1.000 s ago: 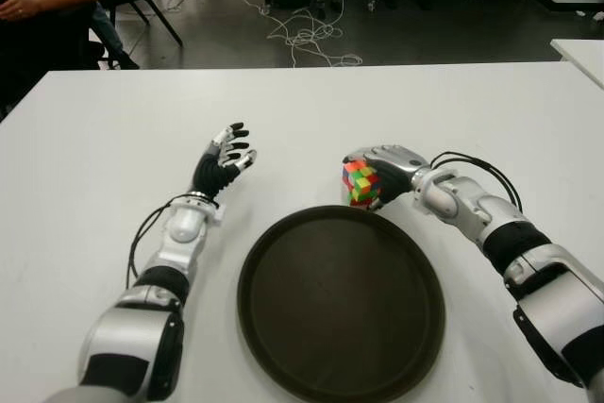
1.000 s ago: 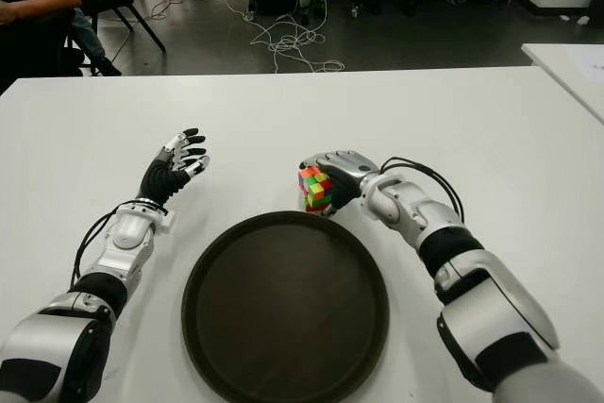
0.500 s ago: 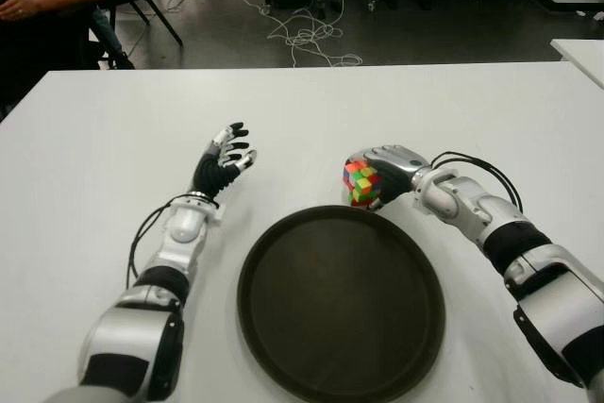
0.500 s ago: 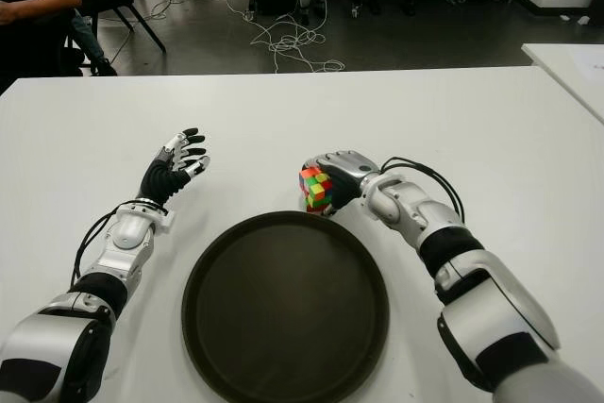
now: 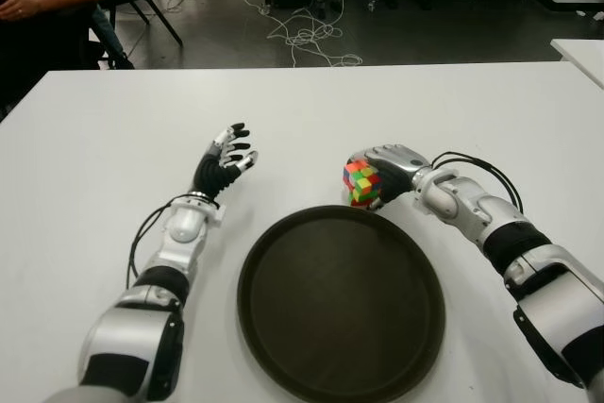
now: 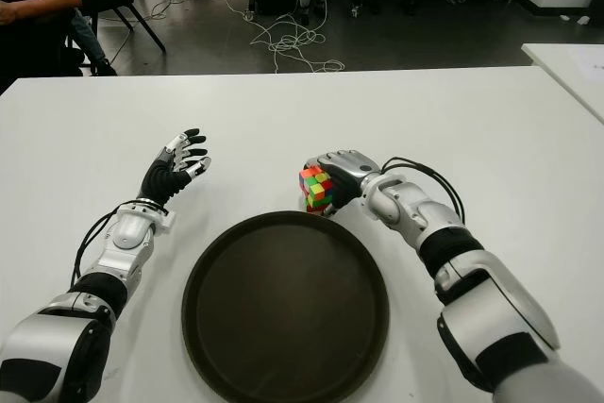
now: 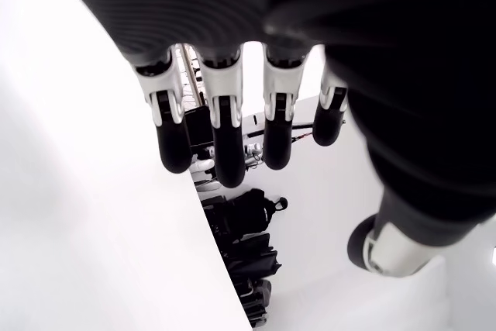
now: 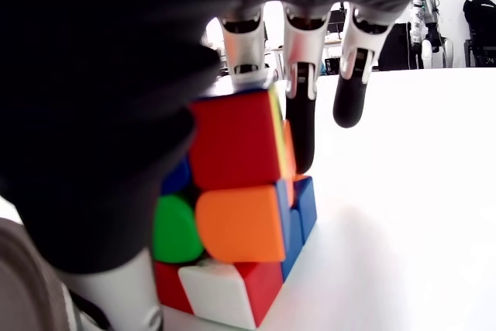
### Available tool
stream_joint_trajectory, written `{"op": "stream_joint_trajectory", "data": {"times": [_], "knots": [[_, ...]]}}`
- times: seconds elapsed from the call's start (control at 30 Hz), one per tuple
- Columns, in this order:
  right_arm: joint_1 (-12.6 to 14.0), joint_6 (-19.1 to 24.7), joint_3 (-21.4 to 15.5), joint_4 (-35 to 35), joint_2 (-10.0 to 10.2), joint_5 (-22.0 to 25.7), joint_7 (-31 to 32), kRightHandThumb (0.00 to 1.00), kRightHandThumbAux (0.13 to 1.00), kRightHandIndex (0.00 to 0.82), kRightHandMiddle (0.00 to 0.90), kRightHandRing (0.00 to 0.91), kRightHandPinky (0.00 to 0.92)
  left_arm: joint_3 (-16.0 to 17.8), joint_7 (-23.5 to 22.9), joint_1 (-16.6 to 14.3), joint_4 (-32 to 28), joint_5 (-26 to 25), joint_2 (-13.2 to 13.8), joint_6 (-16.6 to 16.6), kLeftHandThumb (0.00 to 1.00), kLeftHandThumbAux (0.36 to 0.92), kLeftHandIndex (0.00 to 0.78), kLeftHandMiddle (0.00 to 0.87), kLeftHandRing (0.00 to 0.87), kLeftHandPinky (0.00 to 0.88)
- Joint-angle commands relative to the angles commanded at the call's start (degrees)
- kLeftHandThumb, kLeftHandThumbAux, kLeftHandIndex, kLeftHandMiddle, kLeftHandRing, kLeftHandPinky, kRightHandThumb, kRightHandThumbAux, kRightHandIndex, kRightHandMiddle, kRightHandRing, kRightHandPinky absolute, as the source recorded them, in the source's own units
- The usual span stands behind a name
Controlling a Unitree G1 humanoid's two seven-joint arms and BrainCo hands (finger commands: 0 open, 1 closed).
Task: Pick up the Rubik's Cube and put it in the plate
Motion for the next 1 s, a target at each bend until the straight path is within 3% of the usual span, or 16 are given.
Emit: {"op": "stream_joint_trajectory", "data": {"times": [0.17, 0.3, 0.57, 0.83, 0.9, 0.93, 1.0], "knots": [[-0.02, 0.05, 0.06, -0.37, -0.16, 0.06, 0.69, 0.0, 0.851, 0.246, 0.291, 0.275, 0.22, -0.08, 0.22, 0.0, -0.02, 0.14, 0.0, -0.03, 0.055, 0.644, 0.119, 0.173, 0.178, 0.158], [-0.06, -0.06, 0.09, -0.44, -0.2, 0.09, 0.95, 0.0, 0.865, 0.257, 0.302, 0.292, 0.254, 0.02, 0.13, -0.04, -0.01, 0.0, -0.06, -0.15, 0.053, 0.643, 0.12, 0.172, 0.179, 0.167], [-0.03, -0.15, 0.29, 0.63, 0.23, 0.01, 0.73, 0.0, 0.874, 0.259, 0.298, 0.285, 0.233, 0.08, 0.18, -0.04, 0.01, -0.05, -0.14, -0.57, 0.04, 0.676, 0.126, 0.171, 0.184, 0.182], [0.16, -2.31, 0.41, 1.86, 0.27, -0.31, -2.36, 0.0, 0.92, 0.306, 0.378, 0.391, 0.366, 0.02, 0.39, 0.03, -0.13, -0.03, -0.4, -0.71, 0.041, 0.69, 0.12, 0.173, 0.174, 0.153], [0.34, -2.67, 0.29, 2.16, 0.35, -0.55, -4.7, 0.076, 0.926, 0.323, 0.392, 0.4, 0.381, 0.09, 0.32, 0.01, -0.18, -0.13, -0.47, -0.75, 0.044, 0.693, 0.122, 0.175, 0.175, 0.152], [0.41, -2.82, 0.25, 2.33, 0.38, -0.62, -5.67, 0.295, 0.859, 0.355, 0.405, 0.41, 0.394, 0.1, 0.31, 0.0, -0.2, -0.16, -0.5, -0.75, 0.045, 0.694, 0.122, 0.175, 0.176, 0.152], [0.57, -3.07, 0.13, 2.71, 0.48, -0.72, -8.03, 0.488, 0.8, 0.383, 0.424, 0.424, 0.411, 0.11, 0.3, 0.0, -0.23, -0.17, -0.54, -0.73, 0.046, 0.694, 0.122, 0.173, 0.176, 0.151]]}}
